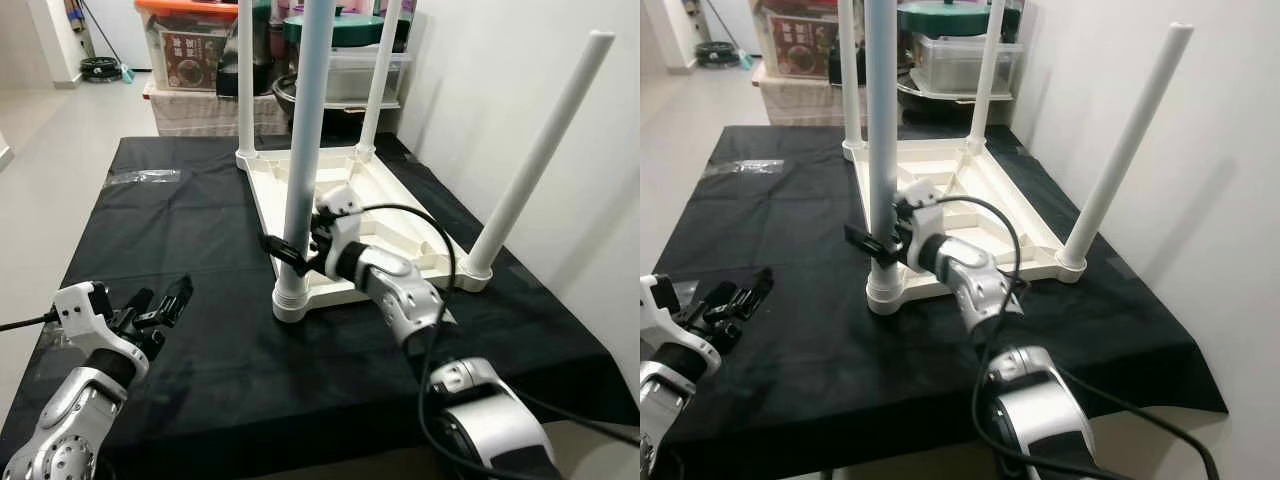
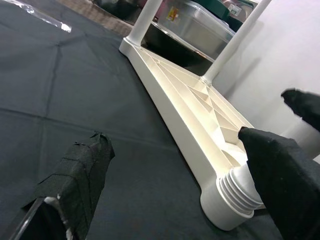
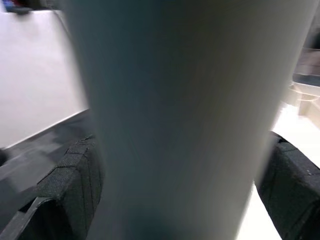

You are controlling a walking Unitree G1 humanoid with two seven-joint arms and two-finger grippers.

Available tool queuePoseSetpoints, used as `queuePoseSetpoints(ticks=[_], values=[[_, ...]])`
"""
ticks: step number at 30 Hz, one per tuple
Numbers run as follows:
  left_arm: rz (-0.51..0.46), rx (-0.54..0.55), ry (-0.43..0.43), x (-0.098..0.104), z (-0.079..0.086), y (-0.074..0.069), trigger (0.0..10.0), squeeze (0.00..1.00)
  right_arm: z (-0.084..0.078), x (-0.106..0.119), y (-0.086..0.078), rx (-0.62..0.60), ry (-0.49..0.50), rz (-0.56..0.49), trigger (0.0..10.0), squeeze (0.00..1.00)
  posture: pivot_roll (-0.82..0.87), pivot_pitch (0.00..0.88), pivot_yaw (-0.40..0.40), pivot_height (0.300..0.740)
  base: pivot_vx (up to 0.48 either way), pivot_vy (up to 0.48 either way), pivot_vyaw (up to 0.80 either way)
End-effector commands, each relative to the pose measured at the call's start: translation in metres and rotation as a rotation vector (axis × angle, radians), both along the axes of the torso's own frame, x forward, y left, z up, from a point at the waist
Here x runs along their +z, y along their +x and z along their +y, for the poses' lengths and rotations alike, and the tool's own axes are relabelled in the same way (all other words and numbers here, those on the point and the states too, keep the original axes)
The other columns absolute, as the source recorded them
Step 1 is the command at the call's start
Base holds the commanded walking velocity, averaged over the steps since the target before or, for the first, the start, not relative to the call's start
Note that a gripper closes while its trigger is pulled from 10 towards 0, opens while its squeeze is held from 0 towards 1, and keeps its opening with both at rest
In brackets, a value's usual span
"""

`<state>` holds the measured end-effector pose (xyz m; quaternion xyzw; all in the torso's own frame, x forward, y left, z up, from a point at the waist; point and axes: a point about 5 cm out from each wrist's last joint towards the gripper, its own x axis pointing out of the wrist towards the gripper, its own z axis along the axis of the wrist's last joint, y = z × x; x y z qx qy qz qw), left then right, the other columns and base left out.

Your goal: Building children table

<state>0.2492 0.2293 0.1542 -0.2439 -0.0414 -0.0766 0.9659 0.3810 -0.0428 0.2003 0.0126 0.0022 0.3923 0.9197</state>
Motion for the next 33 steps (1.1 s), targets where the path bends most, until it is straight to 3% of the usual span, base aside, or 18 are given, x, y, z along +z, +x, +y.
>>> queuePoseSetpoints(ticks=[1, 2, 3, 7, 8, 12, 14, 15, 17, 19, 21, 23, 24, 27, 30, 33], values=[[-0.002, 0.004, -0.003, 0.001, -0.001, -0.001, 10.0, 0.0, 0.003, -0.003, 0.003, -0.052, 0.0, 0.001, 10.0, 0.0, 0.07, 0.0, -0.116, 0.74, 0.0, 0.0, 0.0], [-0.002, 0.004, -0.003, 0.001, -0.001, -0.001, 10.0, 0.0, 0.003, -0.003, 0.003, -0.052, 0.0, 0.001, 10.0, 0.0, 0.07, 0.0, -0.116, 0.74, 0.0, 0.0, 0.0], [-0.003, 0.006, -0.003, 0.001, -0.001, -0.001, 10.0, 0.0, 0.009, -0.003, 0.004, -0.085, 0.032, 0.011, 8.6, 0.0, 0.07, 0.0, -0.116, 0.74, 0.0, 0.0, 0.0], [-0.004, 0.007, -0.003, 0.001, -0.001, -0.001, 10.0, 0.0, 0.012, -0.003, 0.003, -0.098, 0.061, 0.018, 8.6, 0.0, 0.07, 0.0, -0.116, 0.74, 0.0, 0.0, 0.0], [-0.003, 0.008, -0.003, 0.001, -0.001, -0.001, 10.0, 0.0, 0.011, -0.006, 0.004, -0.141, 0.097, 0.03, 0.0, 0.0, 0.06, 0.0, -0.115, 0.74, 0.0, 0.0, 0.0], [0.0, 0.008, -0.004, 0.0, -0.001, -0.002, 10.0, 0.0, 0.001, -0.011, 0.005, -0.226, 0.138, 0.046, 0.0, 0.0, 0.05, 0.0, -0.112, 0.74, 0.0, 0.0, 0.0], [0.004, 0.002, -0.008, -0.002, -0.003, -0.001, 10.0, 0.0, -0.026, -0.019, 0.005, -0.463, 0.121, 0.046, 0.0, 0.0, 0.03, 0.0, -0.105, 0.74, 0.0, 0.0, 0.0], [0.004, 0.002, -0.008, -0.002, -0.003, -0.001, 10.0, 0.0, -0.026, -0.019, 0.005, -0.463, 0.121, 0.046, 0.0, 0.0, 0.03, 0.0, -0.105, 0.74, 0.0, 0.0, 0.0], [0.01, -0.007, -0.012, -0.003, -0.005, 0.0, 10.0, 0.0, -0.061, -0.03, -0.008, -0.782, 0.052, 0.013, 0.0, 0.0, 0.0, 0.0, -0.091, 0.74, 0.0, 0.0, 0.0], [0.01, -0.007, -0.012, -0.003, -0.005, 0.0, 10.0, 0.0, -0.061, -0.03, -0.008, -0.782, 0.052, 0.013, 0.0, 0.0, 0.0, 0.0, -0.091, 0.74, 0.0, 0.0, 0.0], [0.015, -0.02, -0.017, -0.005, -0.007, 0.002, 10.0, 0.0, -0.086, -0.042, -0.035, -1.04, 0.016, 0.015, 0.0, 0.0, -0.02, 0.0, -0.078, 0.74, 0.0, 0.0, 0.0], [0.015, -0.02, -0.017, -0.005, -0.007, 0.002, 10.0, 0.0, -0.086, -0.042, -0.035, -1.04, 0.016, 0.015, 0.0, 0.0, -0.02, 0.0, -0.078, 0.74, 0.0, 0.0, 0.0], [0.016, -0.025, -0.018, -0.005, -0.009, 0.004, 10.0, 0.0, -0.092, -0.043, -0.045, -1.124, 0.009, 0.003, 0.0, 0.0, -0.03, 0.0, -0.076, 0.74, 0.0, 0.0, 0.0], [0.016, -0.029, -0.02, -0.005, -0.01, 0.005, 10.0, 0.0, -0.097, -0.039, -0.052, -1.187, 0.004, -0.021, 0.0, 0.0, -0.03, 0.0, -0.073, 0.74, 0.0, 0.0, 0.0], [0.018, -0.029, -0.021, -0.005, -0.009, 0.005, 10.0, 0.0, -0.115, -0.023, -0.067, -1.323, -0.008, -0.082, 0.0, 0.0, -0.04, 0.0, -0.073, 0.74, 0.0, 0.0, 0.0], [0.019, -0.028, -0.021, -0.006, -0.009, 0.004, 10.0, 0.0, -0.119, -0.019, -0.078, -1.346, -0.019, -0.08, 0.0, 0.0, -0.05, 0.0, -0.072, 0.74, 0.0, 0.0, 0.0]])
